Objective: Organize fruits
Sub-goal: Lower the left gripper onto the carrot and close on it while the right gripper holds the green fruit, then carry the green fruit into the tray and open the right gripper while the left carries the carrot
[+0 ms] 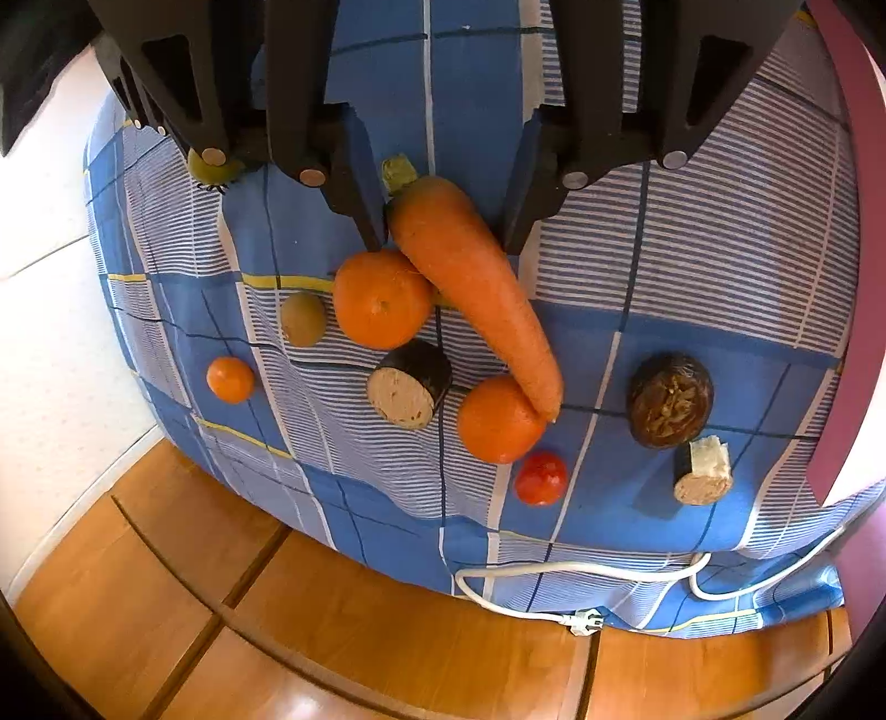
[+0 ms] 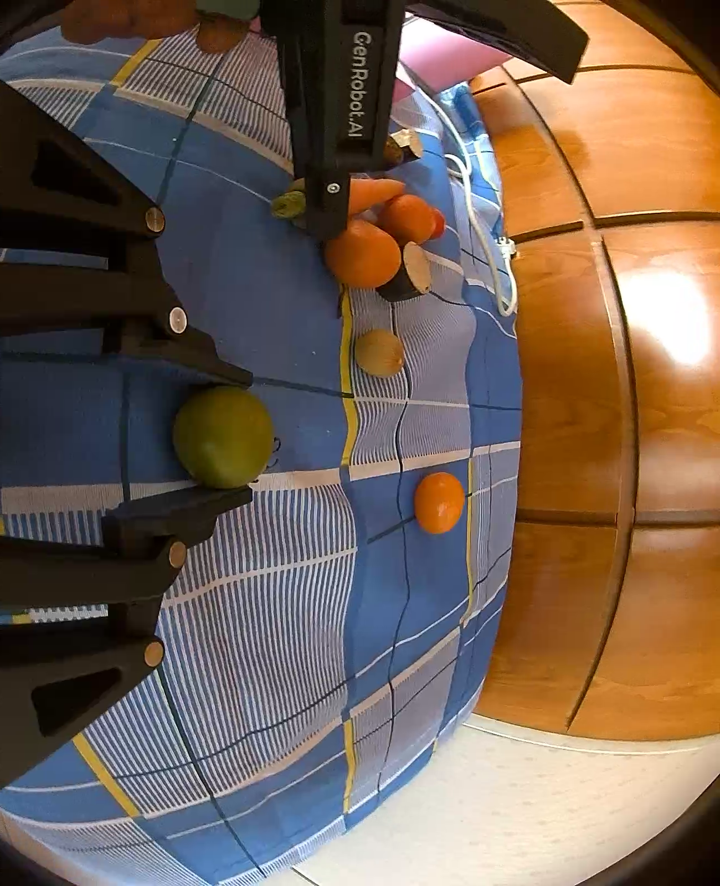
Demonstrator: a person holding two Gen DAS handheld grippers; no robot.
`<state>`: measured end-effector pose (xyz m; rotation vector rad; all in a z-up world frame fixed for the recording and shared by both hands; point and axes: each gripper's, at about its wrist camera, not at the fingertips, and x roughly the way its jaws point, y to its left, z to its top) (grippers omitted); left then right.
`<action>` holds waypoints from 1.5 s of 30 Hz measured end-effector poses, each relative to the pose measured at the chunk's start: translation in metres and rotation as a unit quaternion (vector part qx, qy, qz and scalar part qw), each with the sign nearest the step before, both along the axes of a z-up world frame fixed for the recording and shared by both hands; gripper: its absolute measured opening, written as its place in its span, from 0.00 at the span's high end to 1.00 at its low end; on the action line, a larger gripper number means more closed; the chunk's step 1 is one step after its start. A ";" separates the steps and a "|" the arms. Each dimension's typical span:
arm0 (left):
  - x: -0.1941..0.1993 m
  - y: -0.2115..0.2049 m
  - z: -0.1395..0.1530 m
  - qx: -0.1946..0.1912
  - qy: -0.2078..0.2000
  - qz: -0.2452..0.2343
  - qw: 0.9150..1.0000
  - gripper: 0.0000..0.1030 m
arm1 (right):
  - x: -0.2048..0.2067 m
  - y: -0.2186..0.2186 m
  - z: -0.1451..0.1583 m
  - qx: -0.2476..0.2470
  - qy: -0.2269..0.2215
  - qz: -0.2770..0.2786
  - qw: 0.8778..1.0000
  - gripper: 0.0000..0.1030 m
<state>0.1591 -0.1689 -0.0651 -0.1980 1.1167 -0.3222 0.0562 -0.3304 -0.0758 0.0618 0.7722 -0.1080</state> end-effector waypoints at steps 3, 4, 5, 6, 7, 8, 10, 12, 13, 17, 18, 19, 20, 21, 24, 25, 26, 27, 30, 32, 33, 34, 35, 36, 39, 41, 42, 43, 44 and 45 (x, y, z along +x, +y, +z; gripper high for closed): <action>-0.008 0.009 0.001 -0.006 -0.004 -0.003 1.000 0.64 | 0.002 0.000 0.003 0.005 0.010 0.005 1.000 0.67; -0.012 0.013 0.002 -0.008 -0.005 -0.008 1.000 0.64 | 0.002 0.000 0.004 0.011 0.012 0.007 1.000 0.67; -0.014 0.014 0.002 -0.009 -0.005 -0.010 1.000 0.64 | 0.003 0.001 0.005 0.017 0.012 0.008 1.000 0.67; -0.019 0.018 0.003 -0.010 -0.004 -0.018 1.000 0.64 | 0.003 0.003 0.006 0.019 0.012 0.010 1.000 0.67; -0.021 0.019 0.003 -0.010 -0.003 -0.022 1.000 0.64 | 0.003 0.005 0.006 0.019 0.011 0.011 1.000 0.67; -0.024 0.022 0.003 -0.011 -0.003 -0.026 1.000 0.64 | 0.003 0.008 0.006 0.020 0.011 0.015 1.000 0.67; -0.026 0.025 0.002 -0.013 -0.003 -0.035 0.999 0.64 | 0.004 0.015 0.004 0.019 0.015 0.026 0.999 0.67; -0.024 0.026 0.001 -0.017 0.004 -0.030 0.999 0.62 | 0.003 0.023 0.001 0.000 0.011 0.027 1.000 0.67; -0.022 0.024 0.001 -0.015 0.008 -0.025 1.000 0.62 | 0.003 0.024 0.001 -0.003 0.012 0.027 1.000 0.67; -0.013 0.021 0.001 -0.014 0.009 -0.004 1.000 0.61 | 0.005 0.023 0.000 -0.002 0.017 0.032 0.999 0.66; -0.013 0.021 0.001 -0.016 0.011 0.001 1.000 0.62 | 0.005 0.023 -0.001 -0.005 0.019 0.034 0.999 0.66; -0.015 0.022 0.002 -0.017 0.008 0.004 1.000 0.63 | 0.005 0.023 -0.001 -0.007 0.020 0.035 0.999 0.66; -0.017 0.022 0.003 -0.015 0.006 0.004 1.000 0.64 | 0.004 0.022 -0.001 -0.004 0.019 0.033 0.999 0.66; -0.019 0.024 0.003 -0.011 0.001 0.003 1.000 0.66 | 0.004 0.022 -0.001 0.000 0.020 0.032 0.999 0.66; -0.032 0.029 0.004 0.004 -0.017 -0.004 1.000 0.71 | 0.003 0.022 0.000 0.004 0.020 0.030 0.999 0.66; -0.036 0.030 0.005 0.008 -0.022 -0.007 1.000 0.71 | 0.001 0.021 0.000 0.007 0.017 0.026 0.999 0.66; -0.040 0.031 0.005 0.013 -0.026 -0.010 1.000 0.71 | 0.000 0.022 0.000 0.008 0.015 0.025 1.000 0.66; -0.045 0.032 0.006 0.021 -0.033 -0.016 0.999 0.71 | -0.002 0.022 0.000 0.007 0.013 0.024 1.000 0.66; -0.060 0.037 0.008 0.038 -0.050 -0.030 0.998 0.71 | -0.006 0.025 0.000 0.005 0.011 0.024 1.000 0.67; -0.066 0.038 0.008 0.042 -0.056 -0.034 0.997 0.71 | -0.010 0.028 0.001 0.002 0.012 0.026 1.000 0.67; -0.070 0.040 0.008 0.043 -0.058 -0.036 0.997 0.71 | -0.011 0.029 0.001 0.002 0.012 0.027 1.000 0.67; -0.074 0.043 0.009 0.044 -0.060 -0.037 0.997 0.71 | -0.012 0.031 0.002 0.005 0.013 0.029 0.999 0.67; -0.077 0.045 0.010 0.045 -0.062 -0.038 0.996 0.71 | -0.014 0.032 0.003 0.009 0.015 0.032 0.999 0.67; -0.082 0.047 0.011 0.047 -0.067 -0.039 0.996 0.71 | -0.015 0.035 0.003 0.011 0.016 0.034 0.999 0.67; -0.091 0.052 0.017 0.052 -0.082 -0.043 0.994 0.71 | -0.018 0.044 0.005 0.023 0.019 0.048 0.998 0.67; -0.098 0.056 0.022 0.051 -0.092 -0.046 0.993 0.71 | -0.018 0.051 0.008 0.034 0.019 0.058 0.998 0.67; -0.101 0.059 0.025 0.050 -0.097 -0.046 0.993 0.71 | -0.019 0.054 0.010 0.038 0.018 0.061 0.997 0.67; -0.103 0.061 0.027 0.049 -0.101 -0.046 0.993 0.71 | -0.019 0.057 0.012 0.043 0.017 0.064 0.997 0.67; -0.106 0.063 0.030 0.048 -0.104 -0.046 0.992 0.71 | -0.019 0.061 0.014 0.048 0.015 0.068 0.996 0.67; -0.107 0.066 0.032 0.047 -0.107 -0.045 0.992 0.71 | -0.019 0.064 0.017 0.051 0.013 0.072 0.996 0.67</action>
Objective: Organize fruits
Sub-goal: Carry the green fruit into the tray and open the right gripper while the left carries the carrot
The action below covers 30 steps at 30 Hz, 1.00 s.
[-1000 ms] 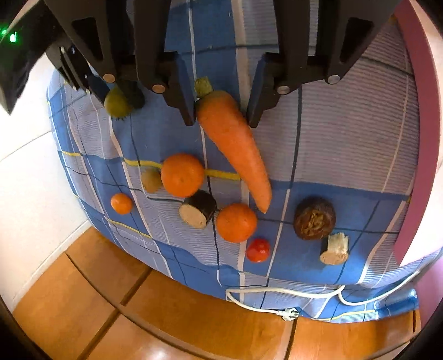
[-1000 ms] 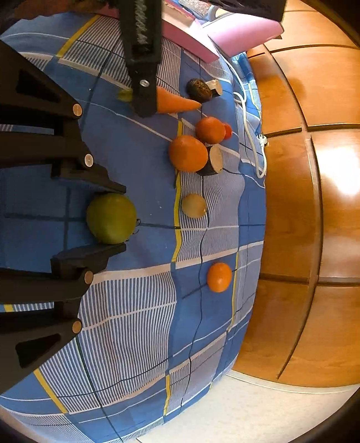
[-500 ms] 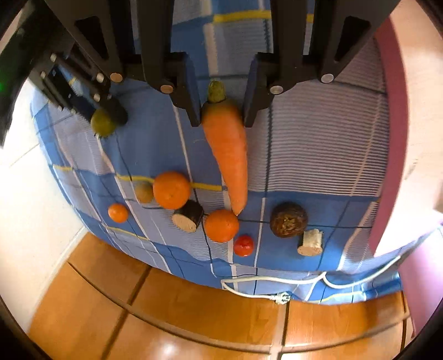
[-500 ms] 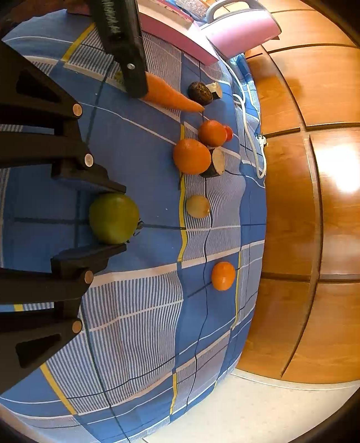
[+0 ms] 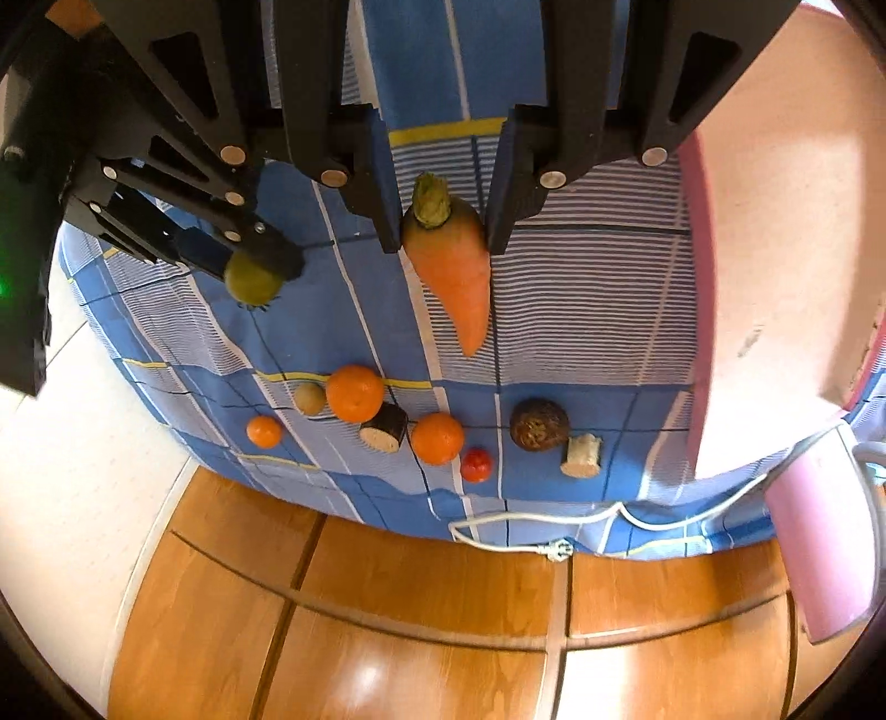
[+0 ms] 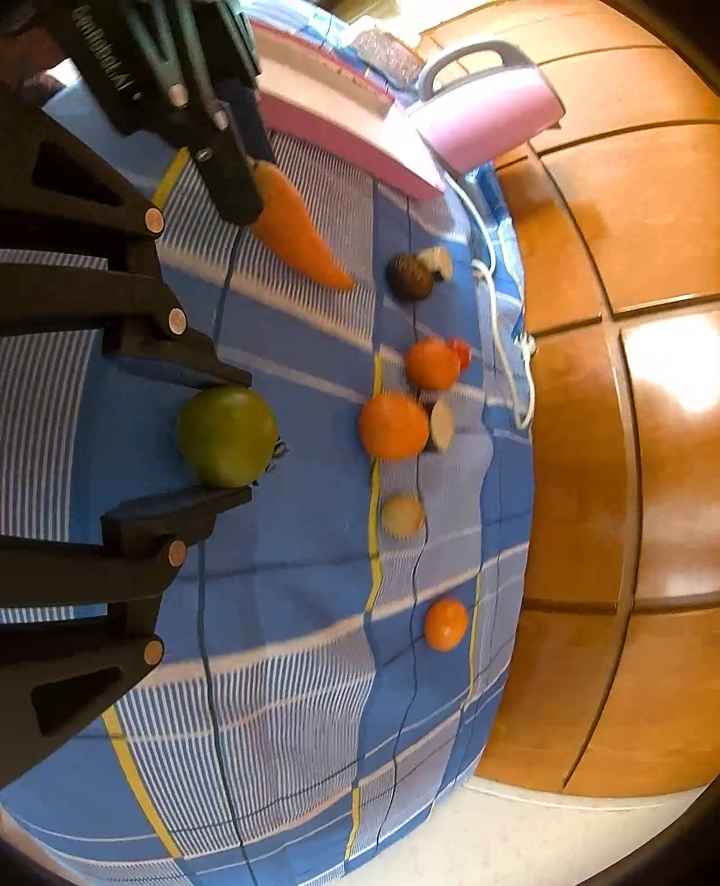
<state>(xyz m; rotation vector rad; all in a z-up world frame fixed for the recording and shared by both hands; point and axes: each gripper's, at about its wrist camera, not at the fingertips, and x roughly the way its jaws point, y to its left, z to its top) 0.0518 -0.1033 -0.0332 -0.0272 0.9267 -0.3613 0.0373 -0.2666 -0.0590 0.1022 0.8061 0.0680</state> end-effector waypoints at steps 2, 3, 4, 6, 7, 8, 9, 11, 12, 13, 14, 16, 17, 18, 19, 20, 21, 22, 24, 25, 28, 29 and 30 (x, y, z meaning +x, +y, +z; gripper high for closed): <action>-0.004 0.006 0.006 -0.004 -0.009 0.003 1.000 0.71 | 0.000 0.008 0.007 0.006 -0.006 0.008 1.000 0.67; -0.006 0.009 0.010 -0.006 -0.014 0.004 1.000 0.71 | 0.000 0.011 0.010 0.007 -0.010 0.013 1.000 0.67; -0.008 0.011 0.014 -0.009 -0.020 0.006 1.000 0.71 | 0.000 0.015 0.014 0.008 -0.013 0.018 1.000 0.67; -0.011 0.017 0.021 -0.013 -0.032 0.010 0.999 0.71 | 0.001 0.023 0.020 0.007 -0.020 0.026 0.999 0.67; -0.013 0.020 0.026 -0.014 -0.040 0.013 0.999 0.71 | 0.001 0.027 0.023 0.005 -0.023 0.030 0.999 0.67; -0.014 0.023 0.029 -0.014 -0.045 0.015 0.999 0.71 | 0.001 0.031 0.026 0.002 -0.026 0.034 0.999 0.67; -0.016 0.028 0.034 -0.015 -0.053 0.019 0.998 0.71 | 0.001 0.034 0.028 0.001 -0.027 0.037 0.999 0.67; -0.019 0.036 0.041 -0.020 -0.064 0.026 0.997 0.71 | 0.002 0.040 0.033 -0.002 -0.029 0.046 0.999 0.67; -0.020 0.039 0.043 -0.021 -0.069 0.029 0.997 0.71 | 0.002 0.043 0.035 -0.004 -0.031 0.049 0.998 0.67; -0.022 0.044 0.048 -0.021 -0.076 0.034 0.996 0.71 | 0.002 0.047 0.037 -0.006 -0.034 0.054 0.998 0.67; -0.022 0.049 0.052 -0.021 -0.082 0.039 0.996 0.71 | 0.003 0.051 0.041 -0.008 -0.037 0.059 0.998 0.67; -0.024 0.061 0.060 -0.025 -0.096 0.052 0.994 0.71 | 0.005 0.061 0.048 -0.012 -0.044 0.070 0.997 0.67; -0.024 0.067 0.063 -0.026 -0.100 0.058 0.993 0.71 | 0.006 0.065 0.051 -0.014 -0.047 0.075 0.996 0.67; -0.024 0.076 0.067 -0.026 -0.107 0.070 0.991 0.71 | 0.007 0.070 0.054 -0.015 -0.050 0.081 0.995 0.67; -0.024 0.082 0.070 -0.026 -0.112 0.078 0.990 0.71 | 0.009 0.076 0.056 -0.015 -0.052 0.088 0.995 0.67; -0.023 0.090 0.072 -0.024 -0.117 0.089 0.989 0.71 | 0.011 0.083 0.059 -0.014 -0.053 0.097 0.994 0.67; -0.023 0.096 0.074 -0.023 -0.119 0.097 0.988 0.71 | 0.013 0.089 0.062 -0.013 -0.054 0.105 0.993 0.67; -0.022 0.105 0.075 -0.020 -0.122 0.110 0.986 0.71 | 0.016 0.097 0.064 -0.011 -0.056 0.113 0.992 0.67; -0.019 0.121 0.075 -0.013 -0.124 0.131 0.983 0.71 | 0.021 0.113 0.068 -0.003 -0.057 0.129 0.990 0.67; -0.017 0.131 0.074 -0.006 -0.123 0.148 0.981 0.71 | 0.024 0.120 0.070 0.003 -0.055 0.138 0.989 0.67; -0.012 0.156 0.066 0.012 -0.113 0.188 0.976 0.70 | 0.035 0.150 0.072 0.014 -0.052 0.164 0.985 0.67; -0.011 0.162 0.063 0.016 -0.107 0.198 0.974 0.70 | 0.036 0.158 0.073 0.014 -0.052 0.171 0.984 0.67; -0.009 0.171 0.058 0.025 -0.096 0.207 0.973 0.70 | 0.037 0.167 0.073 0.013 -0.052 0.179 0.982 0.67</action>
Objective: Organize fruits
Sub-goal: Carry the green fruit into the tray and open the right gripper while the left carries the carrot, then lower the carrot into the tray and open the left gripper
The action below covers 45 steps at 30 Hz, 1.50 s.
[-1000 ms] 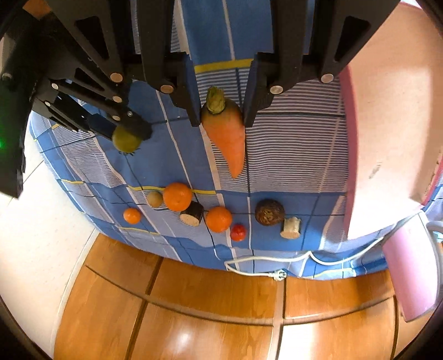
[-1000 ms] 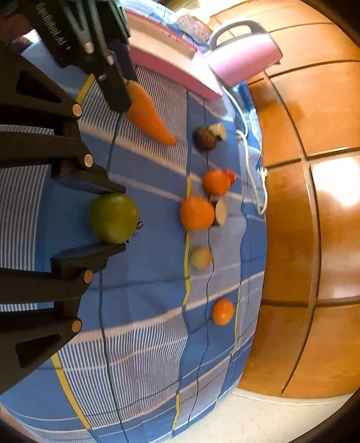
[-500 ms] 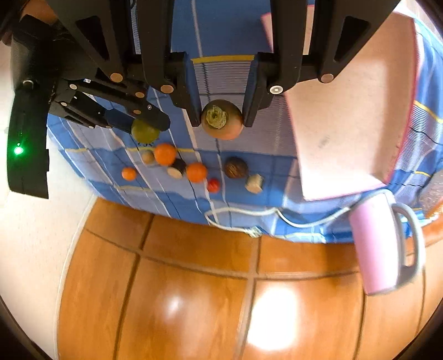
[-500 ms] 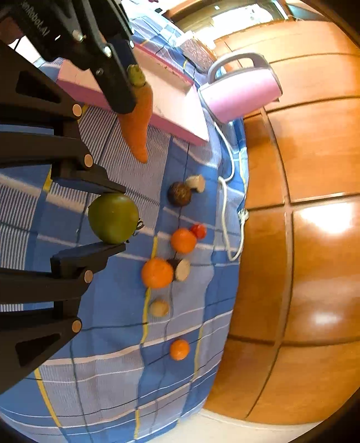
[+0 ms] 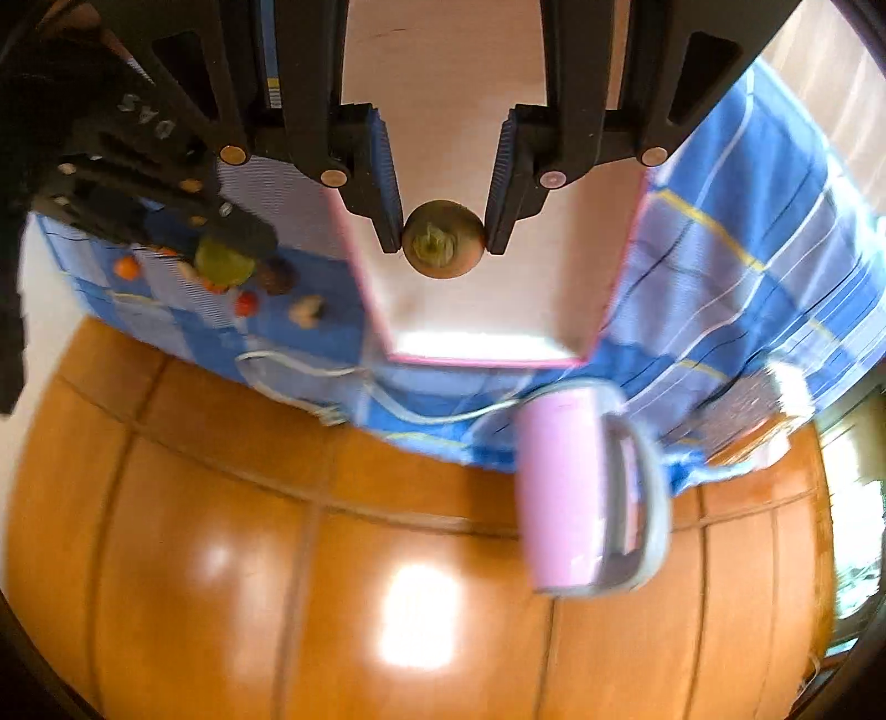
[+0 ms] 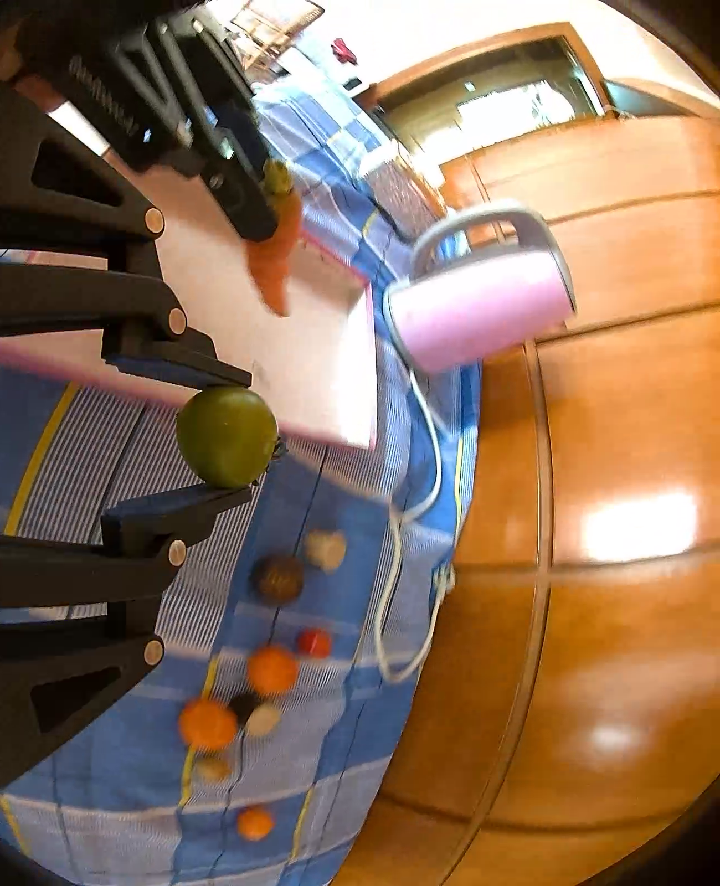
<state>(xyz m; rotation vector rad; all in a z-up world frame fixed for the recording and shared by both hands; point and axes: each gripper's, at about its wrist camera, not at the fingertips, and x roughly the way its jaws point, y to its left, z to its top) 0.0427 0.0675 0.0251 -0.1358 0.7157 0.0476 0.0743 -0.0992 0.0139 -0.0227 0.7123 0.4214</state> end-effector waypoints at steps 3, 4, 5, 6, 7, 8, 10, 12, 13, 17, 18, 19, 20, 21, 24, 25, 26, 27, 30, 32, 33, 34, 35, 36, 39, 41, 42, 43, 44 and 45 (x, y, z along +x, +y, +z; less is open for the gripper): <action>0.000 0.013 -0.013 0.006 0.015 0.023 1.000 0.70 | 0.006 0.028 -0.003 -0.008 0.004 0.024 1.000 0.67; -0.001 0.015 -0.014 0.009 0.013 0.028 0.999 0.70 | 0.008 0.036 -0.005 -0.010 0.008 0.030 0.999 0.67; -0.002 0.018 -0.016 0.008 0.014 0.033 0.999 0.69 | 0.009 0.040 -0.007 -0.011 0.012 0.036 0.999 0.67; -0.002 0.019 -0.016 0.006 0.016 0.035 0.999 0.68 | 0.011 0.046 -0.009 -0.013 0.018 0.043 0.999 0.66; -0.003 0.022 -0.017 0.007 0.017 0.043 0.999 0.68 | 0.014 0.052 -0.011 -0.016 0.024 0.048 0.998 0.66; -0.004 0.025 -0.017 0.005 0.016 0.047 0.999 0.68 | 0.016 0.056 -0.013 -0.018 0.029 0.048 0.998 0.66; -0.005 0.028 -0.017 -0.001 0.014 0.049 0.999 0.68 | 0.018 0.058 -0.013 -0.013 0.036 0.051 0.998 0.66; -0.006 0.028 -0.016 0.000 0.013 0.049 0.999 0.68 | 0.016 0.058 -0.013 -0.007 0.031 0.050 0.998 0.65; -0.007 0.027 -0.017 0.001 0.012 0.049 0.999 0.68 | 0.015 0.058 -0.012 -0.008 0.030 0.049 0.998 0.65; -0.007 0.027 -0.018 -0.004 0.017 0.054 0.998 0.65 | 0.010 0.054 -0.014 -0.004 0.033 0.045 0.998 0.65; -0.008 0.027 -0.018 -0.005 0.018 0.056 0.998 0.64 | 0.009 0.053 -0.014 -0.005 0.033 0.043 0.999 0.65; -0.008 0.027 -0.018 -0.005 0.018 0.058 0.998 0.64 | 0.009 0.053 -0.015 -0.005 0.033 0.040 0.999 0.65; -0.009 0.027 -0.018 -0.005 0.019 0.057 0.998 0.64 | 0.007 0.051 -0.015 -0.004 0.034 0.036 0.999 0.65; -0.009 0.026 -0.018 -0.005 0.020 0.057 0.998 0.64 | 0.006 0.049 -0.016 -0.002 0.035 0.033 0.999 0.65; -0.010 0.020 -0.017 -0.001 0.021 0.049 0.999 0.64 | 0.001 0.043 -0.018 -0.004 0.037 0.021 0.999 0.65; -0.011 0.018 -0.017 -0.002 0.021 0.045 0.999 0.64 | -0.001 0.041 -0.019 -0.007 0.036 0.017 0.999 0.65; -0.011 0.016 -0.016 -0.002 0.020 0.043 0.999 0.64 | -0.003 0.039 -0.019 -0.009 0.034 0.013 0.999 0.65; -0.012 0.013 -0.015 -0.003 0.018 0.039 0.999 0.62 | -0.005 0.037 -0.019 -0.013 0.031 0.009 0.999 0.65; -0.014 0.008 -0.012 -0.004 0.013 0.032 0.999 0.58 | -0.011 0.029 -0.019 -0.020 0.023 -0.007 0.999 0.65; -0.015 0.004 -0.011 -0.003 0.012 0.028 1.000 0.58 | -0.015 0.023 -0.018 -0.022 0.018 -0.017 0.999 0.65; -0.015 0.002 -0.011 -0.002 0.012 0.025 1.000 0.58 | -0.016 0.020 -0.018 -0.022 0.016 -0.021 0.999 0.65; -0.016 0.001 -0.011 -0.001 0.013 0.022 1.000 0.58 | -0.018 0.018 -0.017 -0.022 0.014 -0.024 0.999 0.65; -0.016 -0.002 -0.011 0.000 0.014 0.020 1.000 0.58 | -0.019 0.015 -0.017 -0.021 0.012 -0.027 0.999 0.65; -0.017 -0.003 -0.011 0.001 0.014 0.018 1.000 0.58 | -0.021 0.013 -0.017 -0.021 0.010 -0.030 0.999 0.65; -0.018 -0.011 -0.011 0.004 0.013 0.009 1.000 0.58 | -0.024 0.006 -0.016 -0.021 0.003 -0.039 0.999 0.65; -0.018 -0.015 -0.010 0.006 0.013 0.003 1.000 0.58 | -0.025 0.002 -0.015 -0.020 -0.001 -0.045 0.999 0.65; -0.018 -0.018 -0.010 0.007 0.014 -0.002 1.000 0.58 | -0.026 -0.001 -0.014 -0.019 -0.001 -0.047 0.999 0.65; -0.018 -0.021 -0.010 0.008 0.014 -0.008 1.000 0.58 | -0.026 -0.004 -0.014 -0.017 -0.001 -0.051 0.999 0.65; -0.018 -0.025 -0.010 0.010 0.014 -0.014 1.000 0.58 | -0.027 -0.007 -0.014 -0.016 -0.002 -0.055 0.998 0.65; -0.018 -0.028 -0.011 0.012 0.014 -0.017 1.000 0.58 | -0.027 -0.010 -0.015 -0.014 0.000 -0.059 0.998 0.65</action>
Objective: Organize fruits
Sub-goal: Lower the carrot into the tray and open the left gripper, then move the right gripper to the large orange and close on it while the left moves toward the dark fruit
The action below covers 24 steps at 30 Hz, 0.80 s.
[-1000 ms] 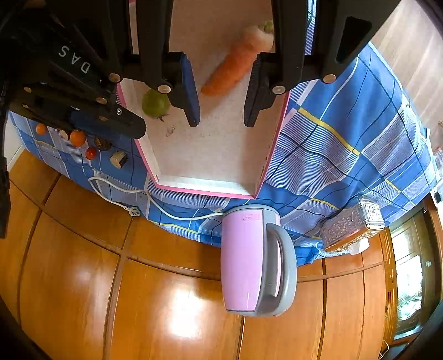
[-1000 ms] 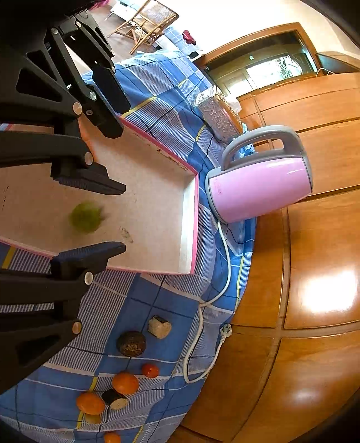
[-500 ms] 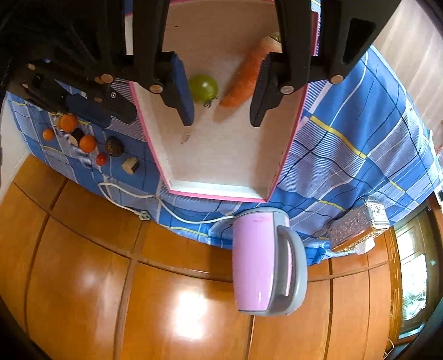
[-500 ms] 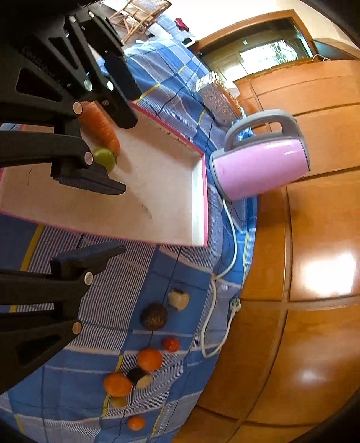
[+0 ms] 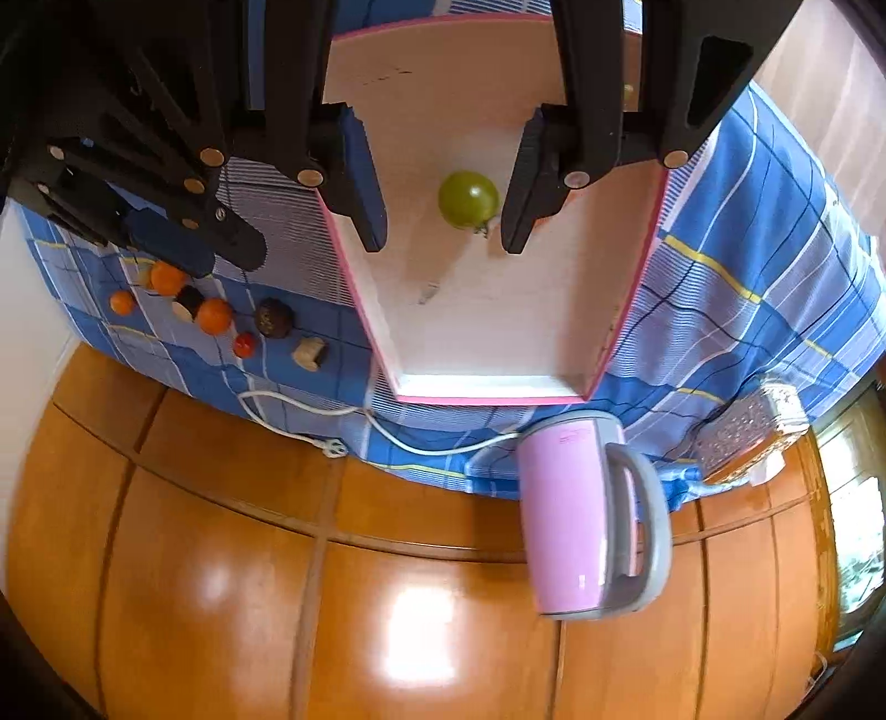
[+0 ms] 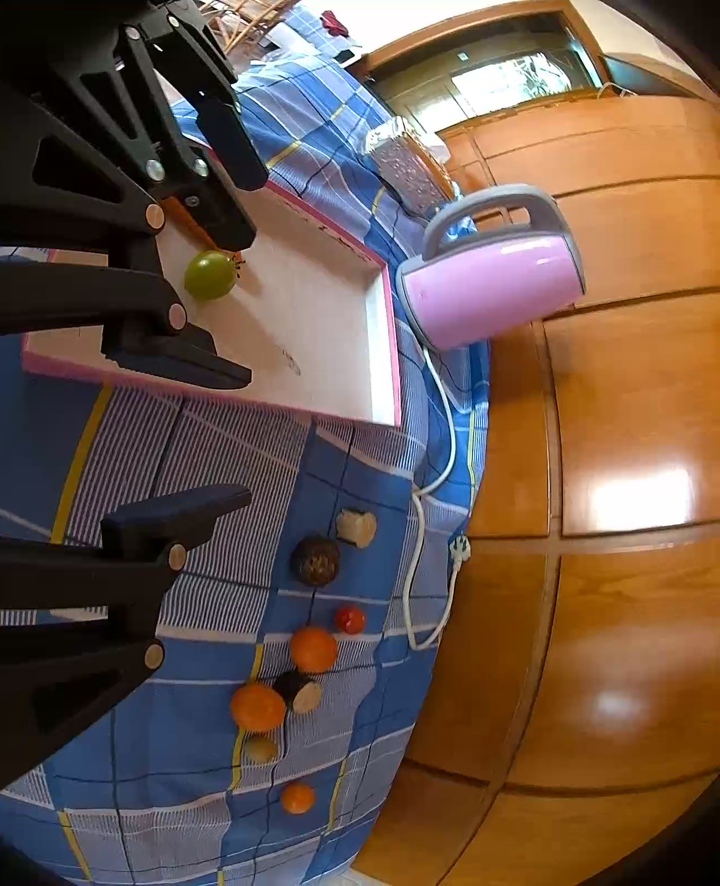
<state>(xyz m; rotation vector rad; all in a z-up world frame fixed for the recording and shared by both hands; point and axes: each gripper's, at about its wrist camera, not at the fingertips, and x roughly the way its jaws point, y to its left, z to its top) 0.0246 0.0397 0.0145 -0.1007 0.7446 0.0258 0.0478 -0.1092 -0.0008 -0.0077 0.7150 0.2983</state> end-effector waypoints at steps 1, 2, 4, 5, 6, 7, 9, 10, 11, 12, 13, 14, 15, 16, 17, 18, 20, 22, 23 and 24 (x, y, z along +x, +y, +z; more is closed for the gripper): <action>0.000 -0.004 0.000 0.001 0.000 -0.006 1.000 0.58 | 0.000 -0.002 -0.001 0.001 0.001 -0.003 1.000 0.65; 0.001 -0.007 0.000 0.002 0.001 -0.012 1.000 0.58 | 0.001 -0.006 -0.002 0.002 0.004 -0.009 1.000 0.65; 0.002 -0.013 -0.001 0.003 0.002 -0.021 1.000 0.58 | 0.002 -0.013 -0.005 0.003 0.008 -0.019 1.000 0.65; 0.002 -0.016 -0.001 0.003 0.003 -0.024 1.000 0.58 | 0.002 -0.017 -0.006 0.004 0.010 -0.025 1.000 0.65; 0.003 -0.019 -0.001 0.004 0.004 -0.029 1.000 0.58 | 0.002 -0.021 -0.008 0.005 0.013 -0.030 0.999 0.65; 0.005 -0.023 -0.001 0.005 0.005 -0.035 0.999 0.58 | 0.003 -0.025 -0.009 0.006 0.015 -0.036 0.999 0.65; 0.007 -0.030 -0.001 0.006 0.005 -0.044 0.999 0.58 | 0.003 -0.035 -0.012 0.007 0.018 -0.050 0.999 0.65; 0.008 -0.033 0.000 0.007 0.005 -0.048 0.999 0.58 | 0.003 -0.039 -0.013 0.008 0.020 -0.056 0.998 0.65; 0.009 -0.036 0.000 0.007 0.005 -0.053 0.999 0.58 | 0.004 -0.044 -0.014 0.010 0.022 -0.063 0.998 0.65; 0.010 -0.040 0.000 0.007 0.007 -0.058 0.998 0.58 | 0.004 -0.049 -0.016 0.010 0.024 -0.069 0.997 0.65; 0.012 -0.043 0.000 0.008 0.007 -0.062 0.998 0.58 | 0.005 -0.054 -0.017 0.011 0.027 -0.076 0.997 0.65; 0.013 -0.045 0.000 0.008 0.007 -0.064 0.998 0.58 | 0.006 -0.059 -0.018 0.012 0.029 -0.083 0.996 0.65; 0.014 -0.049 -0.001 0.009 0.008 -0.068 0.998 0.58 | 0.007 -0.063 -0.019 0.013 0.030 -0.089 0.996 0.65; 0.015 -0.052 -0.001 0.011 0.009 -0.072 0.997 0.58 | 0.007 -0.067 -0.020 0.014 0.033 -0.094 0.995 0.65; 0.016 -0.055 -0.002 0.011 0.009 -0.075 0.997 0.58 | 0.008 -0.072 -0.021 0.016 0.035 -0.100 0.994 0.65; 0.017 -0.057 -0.002 0.012 0.010 -0.078 0.997 0.58 | 0.009 -0.075 -0.022 0.017 0.036 -0.106 0.994 0.65; 0.020 -0.063 -0.003 0.013 0.013 -0.085 0.996 0.58 | 0.010 -0.083 -0.023 0.019 0.038 -0.116 0.992 0.65; 0.023 -0.067 -0.004 0.012 0.016 -0.089 0.996 0.58 | 0.012 -0.089 -0.024 0.020 0.040 -0.123 0.991 0.65; 0.024 -0.069 -0.005 0.011 0.017 -0.090 0.996 0.58 | 0.012 -0.093 -0.026 0.020 0.042 -0.127 0.991 0.65; 0.027 -0.070 -0.006 0.009 0.020 -0.090 0.996 0.58 | 0.013 -0.095 -0.027 0.021 0.044 -0.129 0.990 0.65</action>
